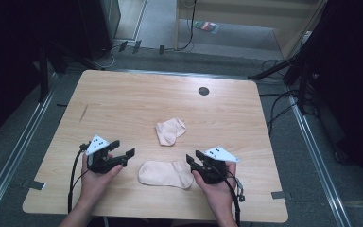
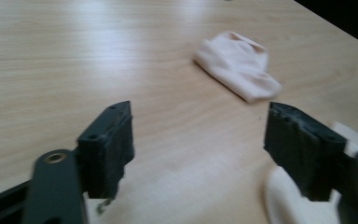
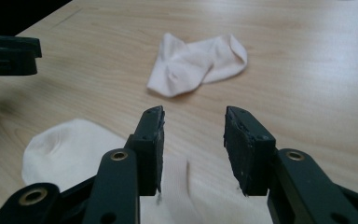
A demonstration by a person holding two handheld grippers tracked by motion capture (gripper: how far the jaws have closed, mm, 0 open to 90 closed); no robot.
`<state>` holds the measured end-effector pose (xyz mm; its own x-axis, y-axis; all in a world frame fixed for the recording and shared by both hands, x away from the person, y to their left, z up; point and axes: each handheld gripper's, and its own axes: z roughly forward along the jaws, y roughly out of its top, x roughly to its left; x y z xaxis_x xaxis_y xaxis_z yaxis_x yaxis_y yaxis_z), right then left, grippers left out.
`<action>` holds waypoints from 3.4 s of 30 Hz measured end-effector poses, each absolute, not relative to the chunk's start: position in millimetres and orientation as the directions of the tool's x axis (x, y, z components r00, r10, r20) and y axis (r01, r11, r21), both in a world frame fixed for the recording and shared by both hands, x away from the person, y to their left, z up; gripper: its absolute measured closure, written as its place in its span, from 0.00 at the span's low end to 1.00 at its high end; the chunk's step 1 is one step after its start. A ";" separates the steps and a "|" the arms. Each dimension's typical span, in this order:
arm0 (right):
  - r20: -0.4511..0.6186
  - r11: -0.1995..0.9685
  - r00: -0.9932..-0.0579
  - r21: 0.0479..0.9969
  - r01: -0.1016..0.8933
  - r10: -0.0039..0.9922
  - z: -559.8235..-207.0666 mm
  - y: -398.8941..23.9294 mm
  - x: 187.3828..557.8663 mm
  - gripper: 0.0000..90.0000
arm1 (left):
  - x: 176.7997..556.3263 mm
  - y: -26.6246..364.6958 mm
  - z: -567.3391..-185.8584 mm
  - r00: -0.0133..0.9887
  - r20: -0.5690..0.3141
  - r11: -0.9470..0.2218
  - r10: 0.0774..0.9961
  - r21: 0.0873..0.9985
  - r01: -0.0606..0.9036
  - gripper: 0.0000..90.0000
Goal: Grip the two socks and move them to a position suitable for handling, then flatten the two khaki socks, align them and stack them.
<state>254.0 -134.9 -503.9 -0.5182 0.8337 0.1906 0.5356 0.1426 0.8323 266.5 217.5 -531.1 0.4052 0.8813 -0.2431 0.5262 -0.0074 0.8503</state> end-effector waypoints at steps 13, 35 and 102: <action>0.151 0.186 -0.530 0.827 0.530 0.835 -493.3 -104.8 313.4 0.66 | 267.4 222.7 -545.0 0.369 -0.204 0.003 0.907 0.878 0.479 0.19; 0.058 0.358 -0.555 0.708 0.609 0.830 -532.3 -50.6 384.4 0.62 | 270.9 224.2 -546.7 0.357 -0.220 0.011 0.908 0.864 0.503 0.20; 0.111 0.229 -0.464 0.754 0.615 0.879 -541.2 -111.9 374.0 0.69 | 340.1 176.1 -539.2 0.373 -0.203 -0.090 0.905 0.767 0.635 0.72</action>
<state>374.0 -111.9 -541.2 -0.4642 0.8787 0.1113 0.6151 0.2294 0.7544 340.1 176.1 -539.2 0.3734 0.9051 -0.2033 0.6349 -0.0896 0.7673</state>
